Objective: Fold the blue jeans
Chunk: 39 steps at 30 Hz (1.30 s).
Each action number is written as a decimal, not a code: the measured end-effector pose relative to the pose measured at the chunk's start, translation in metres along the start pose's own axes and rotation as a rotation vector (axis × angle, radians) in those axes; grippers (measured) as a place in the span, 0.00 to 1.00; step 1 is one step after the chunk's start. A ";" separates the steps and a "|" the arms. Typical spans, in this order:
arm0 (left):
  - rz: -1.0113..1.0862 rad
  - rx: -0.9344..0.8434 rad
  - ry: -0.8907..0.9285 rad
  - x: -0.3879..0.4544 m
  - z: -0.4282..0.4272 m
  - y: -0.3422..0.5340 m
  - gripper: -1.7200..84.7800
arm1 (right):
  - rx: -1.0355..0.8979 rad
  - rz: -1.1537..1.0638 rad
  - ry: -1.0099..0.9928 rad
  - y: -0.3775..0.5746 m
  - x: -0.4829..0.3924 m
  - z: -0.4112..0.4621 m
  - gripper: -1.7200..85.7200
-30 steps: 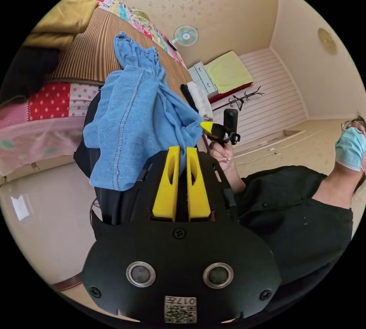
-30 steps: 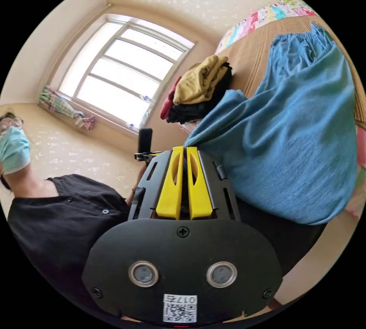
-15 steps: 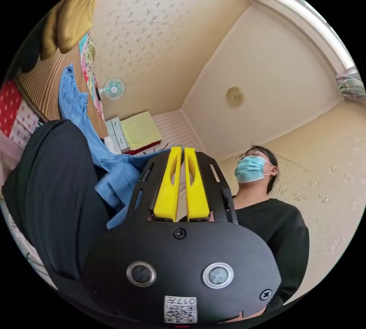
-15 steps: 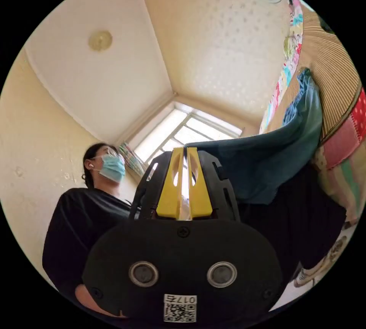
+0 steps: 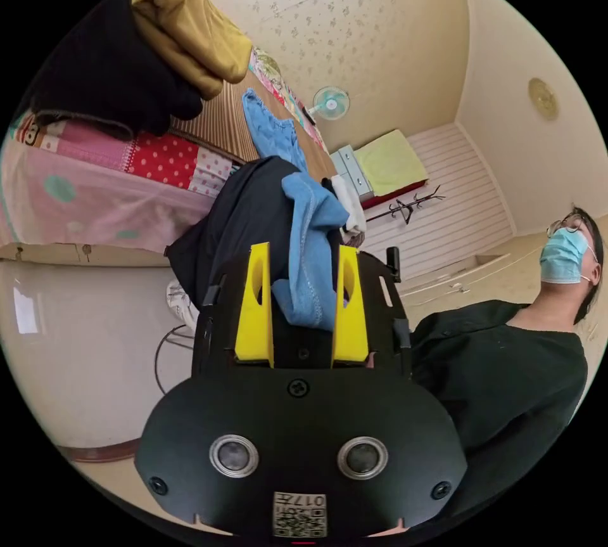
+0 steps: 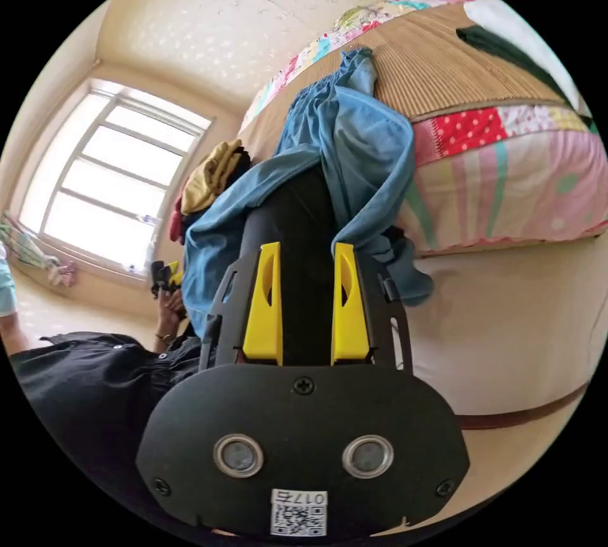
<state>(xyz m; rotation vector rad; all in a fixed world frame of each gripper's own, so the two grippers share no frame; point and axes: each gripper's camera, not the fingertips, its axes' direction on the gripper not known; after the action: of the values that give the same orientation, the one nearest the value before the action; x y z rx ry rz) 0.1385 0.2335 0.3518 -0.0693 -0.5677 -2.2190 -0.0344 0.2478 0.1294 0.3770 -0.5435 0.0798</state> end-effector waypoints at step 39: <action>0.145 -0.066 0.461 0.112 -0.034 -0.006 0.03 | -0.122 -0.053 0.371 -0.355 -0.099 0.284 0.17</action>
<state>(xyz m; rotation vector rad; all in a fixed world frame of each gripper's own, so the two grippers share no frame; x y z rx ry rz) 0.0653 0.1428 0.3457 0.3483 -0.2260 -2.0197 -0.1965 -0.1849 0.1857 0.2488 -0.1706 0.0627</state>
